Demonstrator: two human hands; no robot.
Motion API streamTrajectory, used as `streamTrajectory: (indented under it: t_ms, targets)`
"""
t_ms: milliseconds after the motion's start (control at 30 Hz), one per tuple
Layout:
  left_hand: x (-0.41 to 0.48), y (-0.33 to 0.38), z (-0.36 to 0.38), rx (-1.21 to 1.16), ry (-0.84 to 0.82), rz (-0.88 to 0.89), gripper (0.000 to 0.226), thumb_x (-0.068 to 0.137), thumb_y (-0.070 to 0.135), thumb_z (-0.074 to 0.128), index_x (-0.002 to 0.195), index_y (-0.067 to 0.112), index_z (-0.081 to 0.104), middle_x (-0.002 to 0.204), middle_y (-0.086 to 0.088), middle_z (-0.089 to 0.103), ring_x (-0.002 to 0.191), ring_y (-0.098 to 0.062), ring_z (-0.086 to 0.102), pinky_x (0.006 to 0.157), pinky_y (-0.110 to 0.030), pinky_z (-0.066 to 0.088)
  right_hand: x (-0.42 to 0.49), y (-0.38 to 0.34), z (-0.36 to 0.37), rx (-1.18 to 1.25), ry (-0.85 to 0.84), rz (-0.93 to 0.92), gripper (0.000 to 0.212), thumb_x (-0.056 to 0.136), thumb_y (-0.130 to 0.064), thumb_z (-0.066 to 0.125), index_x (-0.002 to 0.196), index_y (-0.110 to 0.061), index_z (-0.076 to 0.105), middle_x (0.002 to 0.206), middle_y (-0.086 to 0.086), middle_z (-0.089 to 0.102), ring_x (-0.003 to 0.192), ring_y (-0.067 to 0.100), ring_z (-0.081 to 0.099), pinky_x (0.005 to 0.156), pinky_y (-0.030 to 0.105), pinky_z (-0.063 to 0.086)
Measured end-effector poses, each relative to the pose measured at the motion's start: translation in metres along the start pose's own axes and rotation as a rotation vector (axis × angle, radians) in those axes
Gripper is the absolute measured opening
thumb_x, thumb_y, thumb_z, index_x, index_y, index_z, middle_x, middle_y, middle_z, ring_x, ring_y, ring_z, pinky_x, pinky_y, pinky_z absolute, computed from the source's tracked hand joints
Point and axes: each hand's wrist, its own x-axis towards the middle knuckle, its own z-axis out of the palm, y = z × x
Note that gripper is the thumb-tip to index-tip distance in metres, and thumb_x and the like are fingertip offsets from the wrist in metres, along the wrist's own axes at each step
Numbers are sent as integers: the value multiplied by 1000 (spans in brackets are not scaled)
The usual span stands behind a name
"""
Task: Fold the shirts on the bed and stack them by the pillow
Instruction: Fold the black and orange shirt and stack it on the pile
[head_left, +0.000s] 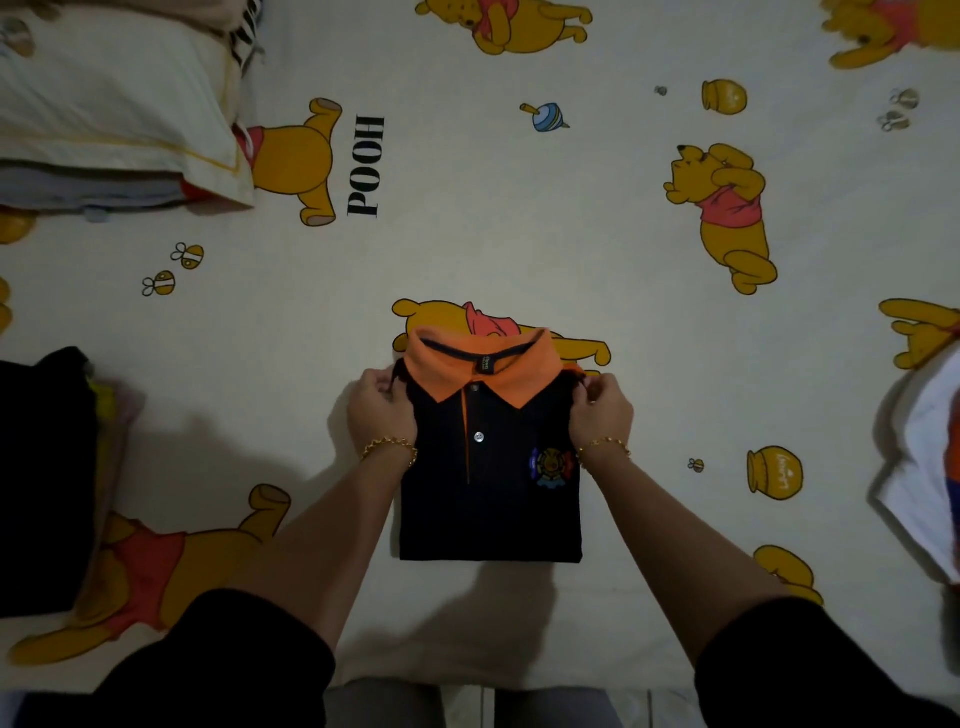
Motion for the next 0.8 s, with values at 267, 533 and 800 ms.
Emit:
streamTrajectory:
  t_ms: [267,533,800]
  targets:
    - [-44,-36,-8,-126,-201,-188,30,93,32,56,110,6,55,102,-4,58,95,-22,56,74,-25,37,-39,27,-8,97,-83,100,16,94,-23,54,97,-8,50,88,4,56,83,21,54,72,28,39]
    - [-99,-89,-28,-71,-318,-193,37,94,29,54,63,12,46,59,0,44,57,-13,41,45,-17,27,-102,80,-17,3,-226,115,30,95,-33,53,82,-7,55,74,4,56,74,20,50,58,28,33]
    - [-125,-122,-43,19,-337,-148,37,93,24,57,61,10,45,61,-3,46,66,-19,45,52,-22,29,-131,111,-28,-145,-263,75,38,96,-28,52,62,-13,43,62,2,48,73,23,49,58,29,23]
